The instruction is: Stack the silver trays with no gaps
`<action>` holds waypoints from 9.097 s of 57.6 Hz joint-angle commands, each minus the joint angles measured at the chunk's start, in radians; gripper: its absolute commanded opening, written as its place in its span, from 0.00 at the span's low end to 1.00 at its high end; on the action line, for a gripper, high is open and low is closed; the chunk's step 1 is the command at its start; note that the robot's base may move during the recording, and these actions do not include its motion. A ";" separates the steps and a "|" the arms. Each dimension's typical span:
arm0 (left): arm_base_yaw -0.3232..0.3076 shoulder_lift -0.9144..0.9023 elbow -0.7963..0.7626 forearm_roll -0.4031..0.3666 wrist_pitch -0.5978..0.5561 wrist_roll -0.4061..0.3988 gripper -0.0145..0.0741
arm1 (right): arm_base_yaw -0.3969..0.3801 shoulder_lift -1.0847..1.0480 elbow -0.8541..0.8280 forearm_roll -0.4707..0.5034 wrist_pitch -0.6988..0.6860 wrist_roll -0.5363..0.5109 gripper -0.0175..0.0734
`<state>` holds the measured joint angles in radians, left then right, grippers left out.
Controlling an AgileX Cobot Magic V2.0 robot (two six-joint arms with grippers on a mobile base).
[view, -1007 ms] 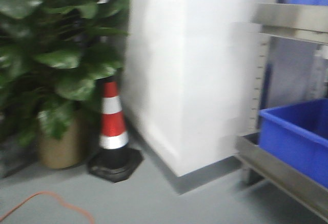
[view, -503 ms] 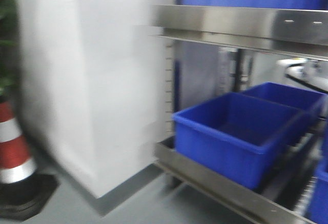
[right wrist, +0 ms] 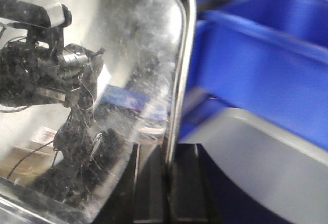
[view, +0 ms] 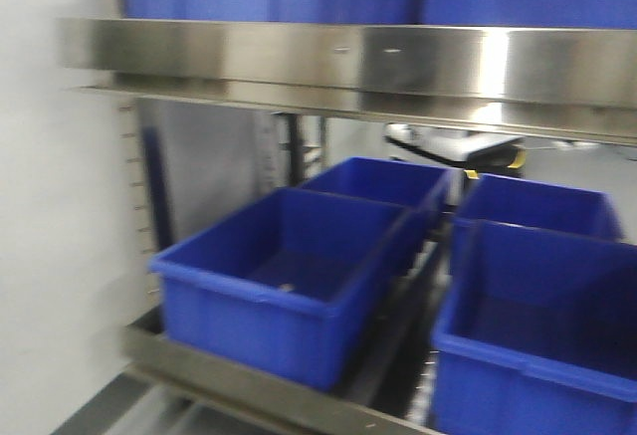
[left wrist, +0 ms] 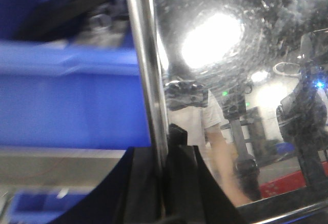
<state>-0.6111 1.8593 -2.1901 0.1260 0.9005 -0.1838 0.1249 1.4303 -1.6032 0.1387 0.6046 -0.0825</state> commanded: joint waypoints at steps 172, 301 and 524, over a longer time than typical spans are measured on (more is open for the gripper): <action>-0.009 0.246 -0.004 0.095 0.054 0.021 0.36 | 0.008 0.344 -0.013 0.011 0.118 -0.014 0.11; -0.030 -0.696 -0.023 0.163 0.142 0.131 0.16 | 0.008 -0.990 0.640 -0.007 -0.088 -0.022 0.10; -0.030 -1.859 1.261 0.038 0.052 0.129 0.16 | -0.283 -1.430 1.603 -0.082 -0.547 0.038 0.10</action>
<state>-0.6363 0.0025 -0.9280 0.1620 0.9667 -0.0539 -0.1559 0.0083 -0.0003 0.0648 0.0846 -0.0451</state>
